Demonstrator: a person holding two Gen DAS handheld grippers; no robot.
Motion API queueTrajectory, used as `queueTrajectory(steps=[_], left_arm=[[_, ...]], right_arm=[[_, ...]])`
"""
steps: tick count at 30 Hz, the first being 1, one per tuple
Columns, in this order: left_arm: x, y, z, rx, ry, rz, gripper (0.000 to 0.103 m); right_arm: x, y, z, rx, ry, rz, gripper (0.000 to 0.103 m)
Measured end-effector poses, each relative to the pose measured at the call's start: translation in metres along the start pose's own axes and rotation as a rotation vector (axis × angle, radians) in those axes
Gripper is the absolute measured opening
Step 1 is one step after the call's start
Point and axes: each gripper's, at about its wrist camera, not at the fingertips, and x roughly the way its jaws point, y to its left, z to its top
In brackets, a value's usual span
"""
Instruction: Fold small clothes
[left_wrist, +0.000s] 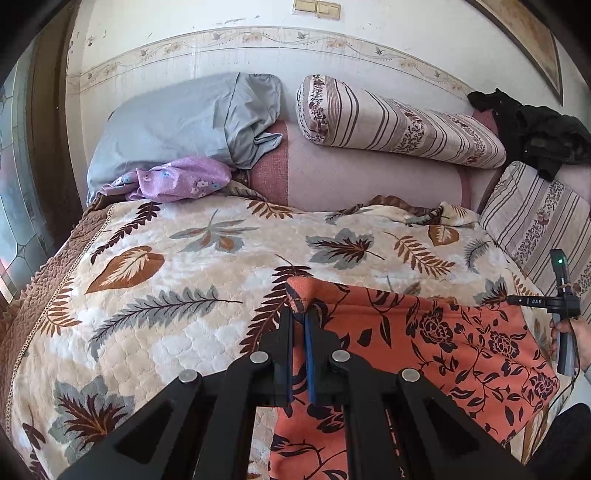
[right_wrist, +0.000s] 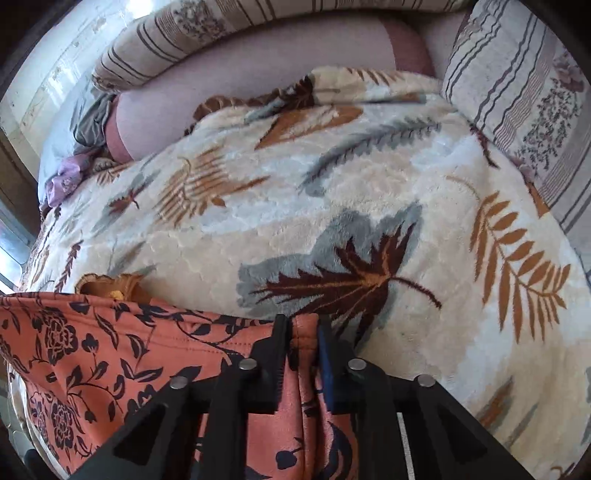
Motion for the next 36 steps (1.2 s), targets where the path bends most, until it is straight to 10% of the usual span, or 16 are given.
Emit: queueTrajectory(steps=[10,15,18,26,28,29,30,36], left_arm=[[-0.109,-0.008,-0.012,-0.002,-0.182,-0.014,0.006],[-0.153,-0.001,-0.006,0.021,-0.205,-0.035,0.006],[-0.102,0.009,0.008,-0.025,-0.088,-0.076,0.006],[0.154,0.018,-0.046,-0.010,0.395,0.133,0.013],[0.138,0.017,-0.042,-0.030,0.309,0.125,0.018],[0.128,0.017,-0.039,-0.035,0.290,0.097,0.032],[0.118,0.017,-0.037,-0.030,0.276,0.089,0.039],[0.053,0.024,-0.030,-0.041,0.178,0.081,0.053]], right_arm=[[-0.205,-0.003,-0.034,0.052,-0.369,0.058,0.012],[-0.266,-0.006,-0.051,0.069,-0.413,0.152,0.012],[-0.223,-0.019,-0.029,0.090,-0.300,0.172,0.012],[0.026,-0.058,-0.027,0.182,0.132,0.073,0.022],[0.014,-0.061,-0.033,0.222,0.041,0.062,0.041],[0.006,-0.062,-0.035,0.221,0.024,0.052,0.080],[-0.003,-0.063,-0.037,0.214,-0.005,0.049,0.092],[-0.046,-0.072,-0.049,0.272,-0.007,0.164,0.092]])
